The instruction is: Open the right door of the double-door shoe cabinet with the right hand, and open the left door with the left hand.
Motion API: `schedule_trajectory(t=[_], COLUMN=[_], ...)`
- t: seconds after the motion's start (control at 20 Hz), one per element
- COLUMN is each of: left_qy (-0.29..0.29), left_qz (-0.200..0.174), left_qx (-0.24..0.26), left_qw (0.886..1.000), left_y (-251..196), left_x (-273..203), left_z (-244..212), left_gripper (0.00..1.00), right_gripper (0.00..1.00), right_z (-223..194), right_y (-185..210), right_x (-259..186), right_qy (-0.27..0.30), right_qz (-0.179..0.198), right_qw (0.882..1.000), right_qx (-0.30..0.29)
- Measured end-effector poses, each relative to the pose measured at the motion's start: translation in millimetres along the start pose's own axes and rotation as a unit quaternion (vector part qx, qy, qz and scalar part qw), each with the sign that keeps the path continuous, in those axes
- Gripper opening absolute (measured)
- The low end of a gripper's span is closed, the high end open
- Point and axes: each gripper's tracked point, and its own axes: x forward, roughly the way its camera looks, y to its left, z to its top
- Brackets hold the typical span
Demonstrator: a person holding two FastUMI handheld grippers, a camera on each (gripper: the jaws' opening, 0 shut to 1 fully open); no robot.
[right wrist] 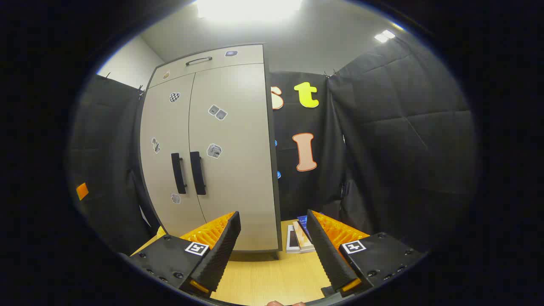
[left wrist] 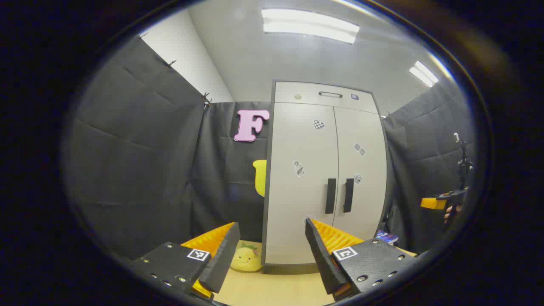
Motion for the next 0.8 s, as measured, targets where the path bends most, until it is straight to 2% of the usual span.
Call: schedule_trajectory(t=[0.8], left_qy=[0.019], left_qz=[-0.001], left_qx=[-0.002], left_qw=[1.000], left_y=[-4.7], left_x=[-17.2], left_z=[-35.0], left_gripper=[0.89], right_gripper=[0.98], right_z=[21.9], right_y=[53.2], right_x=[25.8], right_qy=[-0.012], right_qz=[0.048], right_qw=[0.999], right_qx=[-0.009])
